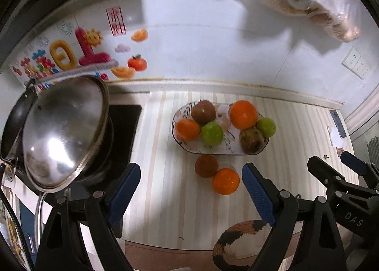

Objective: Organize fruits
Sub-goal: 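Raise both tools away from the plate toward the remaining fruits, then grasp the tangerine with the right tool while the left tool grasps the brown fruit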

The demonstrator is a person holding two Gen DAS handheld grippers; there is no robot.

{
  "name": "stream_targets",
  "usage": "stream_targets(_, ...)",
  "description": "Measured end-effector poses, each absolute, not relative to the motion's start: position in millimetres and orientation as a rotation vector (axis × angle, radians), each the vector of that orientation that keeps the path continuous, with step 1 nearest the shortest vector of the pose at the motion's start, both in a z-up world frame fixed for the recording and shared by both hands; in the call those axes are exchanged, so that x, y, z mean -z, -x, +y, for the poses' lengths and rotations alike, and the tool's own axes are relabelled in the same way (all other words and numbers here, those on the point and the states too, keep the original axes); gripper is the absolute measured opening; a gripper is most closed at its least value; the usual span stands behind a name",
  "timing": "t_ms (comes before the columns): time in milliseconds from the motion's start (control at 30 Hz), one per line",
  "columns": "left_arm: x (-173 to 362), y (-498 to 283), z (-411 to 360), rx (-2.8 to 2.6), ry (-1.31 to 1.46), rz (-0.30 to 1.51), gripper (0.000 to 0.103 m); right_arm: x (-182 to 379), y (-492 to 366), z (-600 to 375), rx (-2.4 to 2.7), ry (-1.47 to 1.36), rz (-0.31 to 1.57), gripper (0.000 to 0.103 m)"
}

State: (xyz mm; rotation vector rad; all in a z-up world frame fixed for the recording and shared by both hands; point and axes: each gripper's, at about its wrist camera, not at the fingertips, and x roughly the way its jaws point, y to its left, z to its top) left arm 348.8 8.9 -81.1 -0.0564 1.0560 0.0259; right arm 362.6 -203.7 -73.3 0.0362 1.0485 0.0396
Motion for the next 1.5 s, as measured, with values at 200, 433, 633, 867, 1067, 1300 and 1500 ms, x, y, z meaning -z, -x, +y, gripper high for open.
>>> stream_targets(200, 62.6, -333.1, 7.0, -0.004, 0.067, 1.024, 0.088, 50.6, -339.3, -201.0, -0.046, -0.039, 1.004, 0.097)
stream_targets(433, 46.5, -319.7, 6.0, 0.005, 0.070, 0.984, 0.088, 33.8, -323.7, -202.1, -0.054, -0.051, 0.970, 0.097)
stream_targets(633, 49.8, -319.3, 5.8, 0.002, 0.075, 0.993, 0.088, 41.6, -325.6, -204.7, -0.058, -0.081, 0.990, 0.097)
stream_targets(867, 86.2, -338.9, 19.0, -0.049, 0.075, 1.059, 0.099, 85.6, -345.6, -209.4, -0.109, -0.161, 1.083, 0.097)
stream_targets(1067, 147.5, -358.4, 41.0, -0.154, 0.047, 1.188, 0.099, 174.3, -372.9, -199.6, -0.143, -0.204, 1.243, 0.097)
stream_targets(1300, 197.5, -377.0, 56.0, -0.199, 0.073, 1.313, 0.099, 266.3, -410.5, -172.2, -0.202, -0.282, 1.396, 0.094)
stream_targets(1500, 225.2, -401.5, 53.2, -0.187, 0.130, 1.398, 0.099, 320.3, -432.8, -147.5, -0.232, -0.267, 1.516, 0.069)
